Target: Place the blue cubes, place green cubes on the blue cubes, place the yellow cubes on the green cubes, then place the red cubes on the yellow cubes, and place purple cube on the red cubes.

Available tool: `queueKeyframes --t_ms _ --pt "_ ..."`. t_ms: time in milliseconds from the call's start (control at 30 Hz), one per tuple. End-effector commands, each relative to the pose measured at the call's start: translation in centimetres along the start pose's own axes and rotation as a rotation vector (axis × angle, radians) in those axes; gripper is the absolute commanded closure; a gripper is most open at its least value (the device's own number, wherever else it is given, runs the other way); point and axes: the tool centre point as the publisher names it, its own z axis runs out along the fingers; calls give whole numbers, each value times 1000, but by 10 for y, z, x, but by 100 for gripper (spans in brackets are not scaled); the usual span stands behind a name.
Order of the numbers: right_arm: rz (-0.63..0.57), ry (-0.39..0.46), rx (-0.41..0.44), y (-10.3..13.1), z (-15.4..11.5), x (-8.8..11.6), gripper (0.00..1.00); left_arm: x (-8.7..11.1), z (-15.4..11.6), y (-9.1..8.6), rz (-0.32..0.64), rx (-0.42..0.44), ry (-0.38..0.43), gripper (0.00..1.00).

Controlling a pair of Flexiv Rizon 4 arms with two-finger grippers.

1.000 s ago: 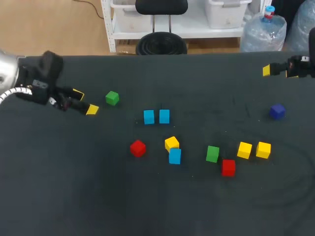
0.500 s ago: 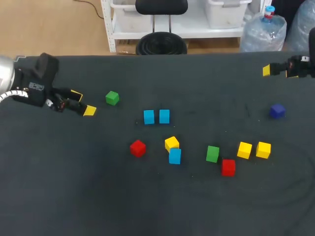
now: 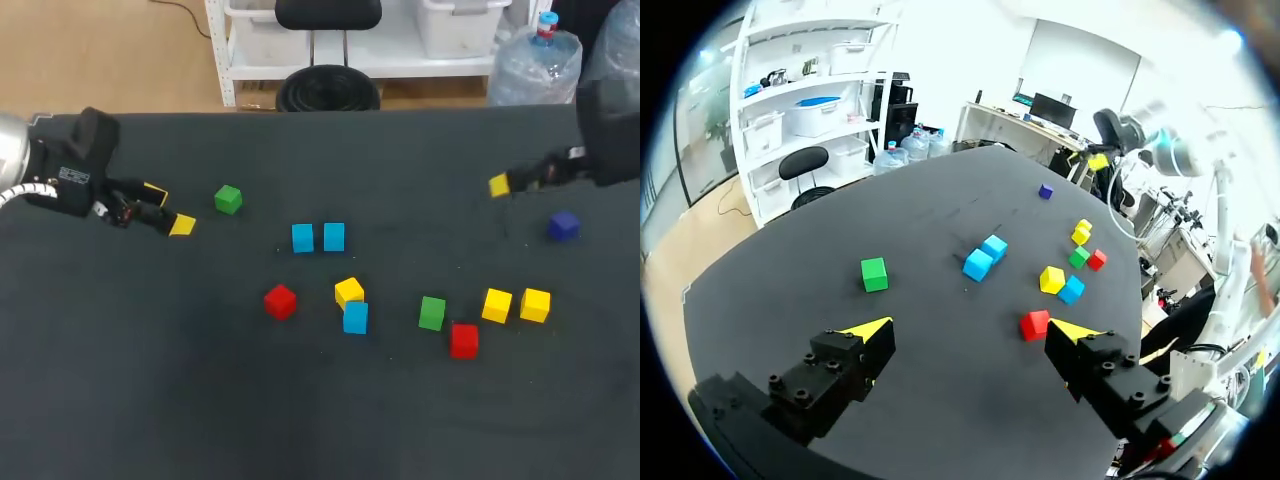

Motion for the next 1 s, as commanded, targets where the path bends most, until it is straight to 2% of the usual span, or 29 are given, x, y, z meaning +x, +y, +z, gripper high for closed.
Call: queueKeyframes --t_ms 33,100,233,633,800,1000 --pt "-119 117 -207 27 14 3 0 1 0 0 1 0 -5 0" --pt "-187 178 -244 43 19 10 0 1 0 0 1 0 -5 0" --pt "-332 301 -236 69 28 23 0 1 0 0 1 0 -5 0" --pt "-573 452 -278 98 42 65 0 1 0 0 1 0 -5 0" --pt "-612 470 -288 109 51 77 0 1 0 0 1 0 -5 0" --pt "-641 456 -237 127 69 84 0 1 0 0 1 0 -5 0"
